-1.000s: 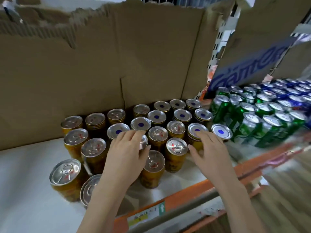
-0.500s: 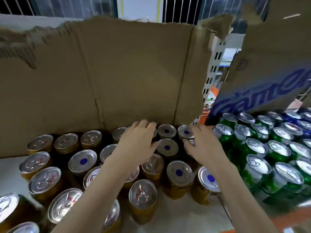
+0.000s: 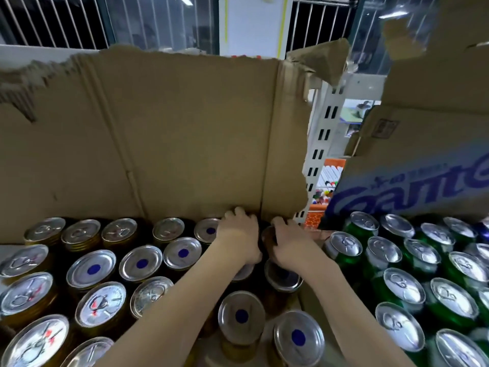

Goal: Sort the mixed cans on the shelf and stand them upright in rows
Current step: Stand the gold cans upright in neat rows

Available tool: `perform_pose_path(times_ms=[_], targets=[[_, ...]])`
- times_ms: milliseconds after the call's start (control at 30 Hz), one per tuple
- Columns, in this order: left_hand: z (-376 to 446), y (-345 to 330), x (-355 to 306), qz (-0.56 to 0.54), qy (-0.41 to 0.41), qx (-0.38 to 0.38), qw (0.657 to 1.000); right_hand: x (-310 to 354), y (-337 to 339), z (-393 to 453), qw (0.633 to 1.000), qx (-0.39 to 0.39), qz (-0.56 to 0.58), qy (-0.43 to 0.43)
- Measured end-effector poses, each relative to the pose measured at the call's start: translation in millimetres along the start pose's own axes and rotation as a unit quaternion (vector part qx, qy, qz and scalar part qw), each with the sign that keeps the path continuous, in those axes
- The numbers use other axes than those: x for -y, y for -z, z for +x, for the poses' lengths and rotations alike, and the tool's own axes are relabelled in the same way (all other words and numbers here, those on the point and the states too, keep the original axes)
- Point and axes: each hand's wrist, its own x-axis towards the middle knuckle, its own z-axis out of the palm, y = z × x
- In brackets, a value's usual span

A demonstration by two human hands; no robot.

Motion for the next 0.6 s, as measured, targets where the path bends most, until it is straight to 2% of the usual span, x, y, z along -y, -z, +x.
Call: perform_pose_path(times_ms=[133,300,467,600], targets=[[5,-2,-8,0.018,0.056,0.006,0.998,-5,-1,-4,0.998,0.018,0.059,0.007],[9,-5,-7,0.01,0.071,-0.031,0.997,-7,-1,-7,0.996,0.026,0.086,-0.009],[-5,-1,-5,-0.016,0.075,-0.071,0.995,-7,5,-13,0.989,-0.059,0.13,-0.026],[-26,21,3,-0.138,0.068,-0.165,0.974,1,27,-30,0.978,-0.158,0.135,-0.007]])
